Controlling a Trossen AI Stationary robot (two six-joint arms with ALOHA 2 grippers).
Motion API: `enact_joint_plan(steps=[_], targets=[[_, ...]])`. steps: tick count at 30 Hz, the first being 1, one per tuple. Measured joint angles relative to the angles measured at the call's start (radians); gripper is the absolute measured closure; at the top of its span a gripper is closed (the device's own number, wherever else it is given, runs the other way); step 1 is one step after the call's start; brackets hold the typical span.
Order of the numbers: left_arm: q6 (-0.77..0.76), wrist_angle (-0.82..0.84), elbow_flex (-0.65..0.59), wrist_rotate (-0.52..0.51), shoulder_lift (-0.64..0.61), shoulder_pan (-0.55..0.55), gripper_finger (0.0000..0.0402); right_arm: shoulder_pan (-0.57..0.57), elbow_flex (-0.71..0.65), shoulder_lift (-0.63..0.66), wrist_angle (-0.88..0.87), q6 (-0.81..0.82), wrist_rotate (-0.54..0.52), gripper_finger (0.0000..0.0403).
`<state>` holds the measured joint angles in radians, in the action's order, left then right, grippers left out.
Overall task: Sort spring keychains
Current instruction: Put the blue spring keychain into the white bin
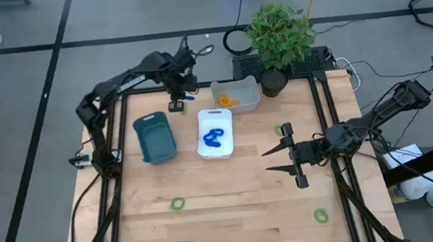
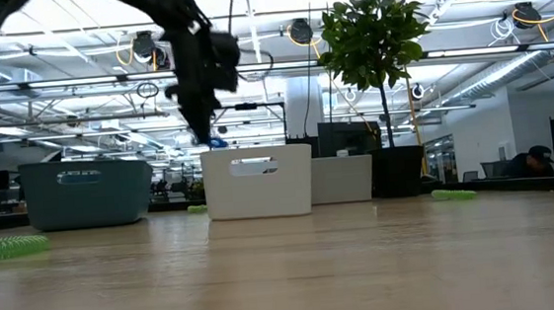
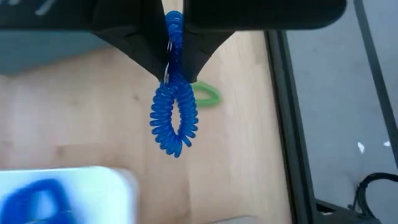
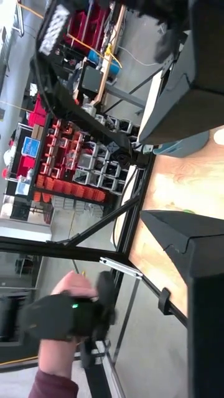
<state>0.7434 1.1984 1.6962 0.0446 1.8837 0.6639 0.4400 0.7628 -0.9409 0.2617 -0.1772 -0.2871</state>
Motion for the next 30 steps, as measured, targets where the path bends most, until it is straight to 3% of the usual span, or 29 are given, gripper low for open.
enact_joint_plan(steps=[14, 22, 30], targets=[[-0.179, 0.170, 0.000, 0.004, -0.249, -0.143, 0.0387, 0.000, 0.000, 0.000, 0.017, 0.000, 0.000, 0.0232], [-0.252, 0.195, 0.001, -0.045, -0.283, -0.265, 0.0387, 0.000, 0.000, 0.000, 0.062, 0.000, 0.000, 0.0232], [-0.298, 0.117, 0.001, -0.073, -0.266, -0.318, 0.0387, 0.000, 0.000, 0.000, 0.067, 0.000, 0.001, 0.0232]])
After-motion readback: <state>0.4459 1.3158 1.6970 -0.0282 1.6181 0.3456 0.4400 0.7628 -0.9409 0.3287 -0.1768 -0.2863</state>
